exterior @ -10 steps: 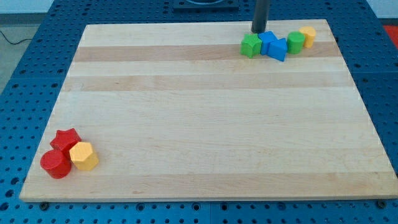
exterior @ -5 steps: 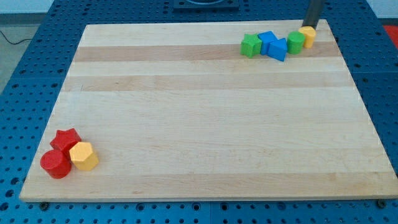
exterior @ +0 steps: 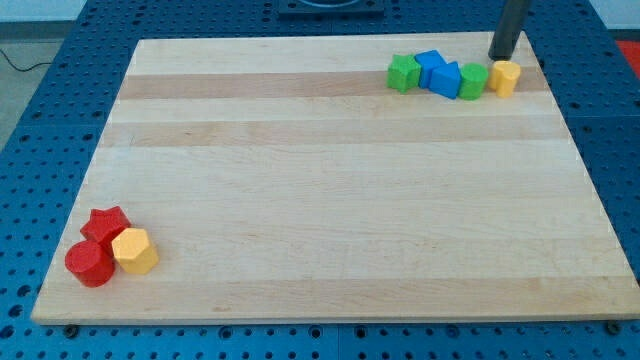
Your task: Move the blue blocks green blocks and yellow heart in a horizontal line
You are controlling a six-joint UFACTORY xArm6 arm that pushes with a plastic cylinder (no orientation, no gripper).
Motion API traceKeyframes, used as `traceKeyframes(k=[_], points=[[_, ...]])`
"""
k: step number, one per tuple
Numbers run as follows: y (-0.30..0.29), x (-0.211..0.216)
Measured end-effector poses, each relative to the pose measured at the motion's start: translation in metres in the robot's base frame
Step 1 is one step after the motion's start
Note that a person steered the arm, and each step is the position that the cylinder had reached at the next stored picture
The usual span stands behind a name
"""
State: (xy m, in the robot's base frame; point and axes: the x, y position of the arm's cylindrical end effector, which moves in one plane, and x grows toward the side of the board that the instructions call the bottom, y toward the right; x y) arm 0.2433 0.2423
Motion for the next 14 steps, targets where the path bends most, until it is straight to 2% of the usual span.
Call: traceKeyframes(k=[3, 4, 6, 8, 10, 12, 14], points=[[-0.113, 0.004], [-0.133, 0.009], [-0.086, -0.007], [-0.127, 0.000], [-0.154, 0.025], [-0.136, -0.001], [-0.145, 0.014]])
